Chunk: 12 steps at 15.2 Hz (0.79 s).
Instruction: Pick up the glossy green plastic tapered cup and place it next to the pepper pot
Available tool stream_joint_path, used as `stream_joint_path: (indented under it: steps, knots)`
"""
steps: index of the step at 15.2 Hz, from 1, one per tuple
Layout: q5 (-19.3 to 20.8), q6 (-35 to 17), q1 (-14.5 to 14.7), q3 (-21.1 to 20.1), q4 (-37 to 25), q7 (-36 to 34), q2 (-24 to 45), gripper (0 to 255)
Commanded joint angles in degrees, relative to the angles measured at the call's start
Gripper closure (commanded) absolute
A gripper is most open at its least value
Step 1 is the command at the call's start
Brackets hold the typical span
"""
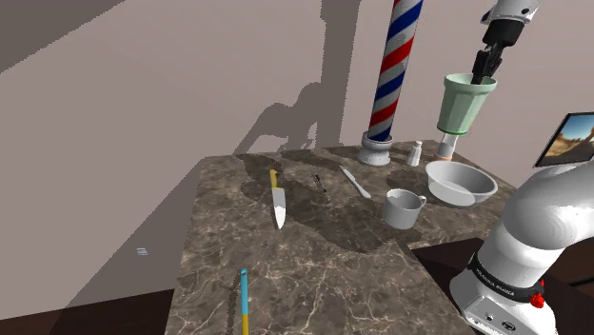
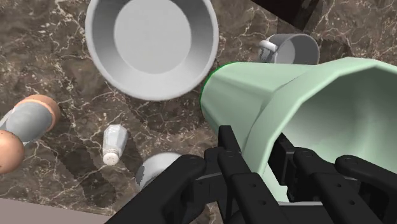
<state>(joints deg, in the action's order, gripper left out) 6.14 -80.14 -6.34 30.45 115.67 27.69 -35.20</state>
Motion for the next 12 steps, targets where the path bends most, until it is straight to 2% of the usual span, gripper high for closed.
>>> stream_joint_path:
  steps: [1,7,12]
  knots:
    - [1.01,0.43,-0.11,2.65,-1.87,2.99,1.31,255]
    - [3.01,1.71,0.43,11.9,-8.97,12.75,6.72,255]
    - [2.18,2.53,2.39,22.0,-16.73,22.35,13.96,255]
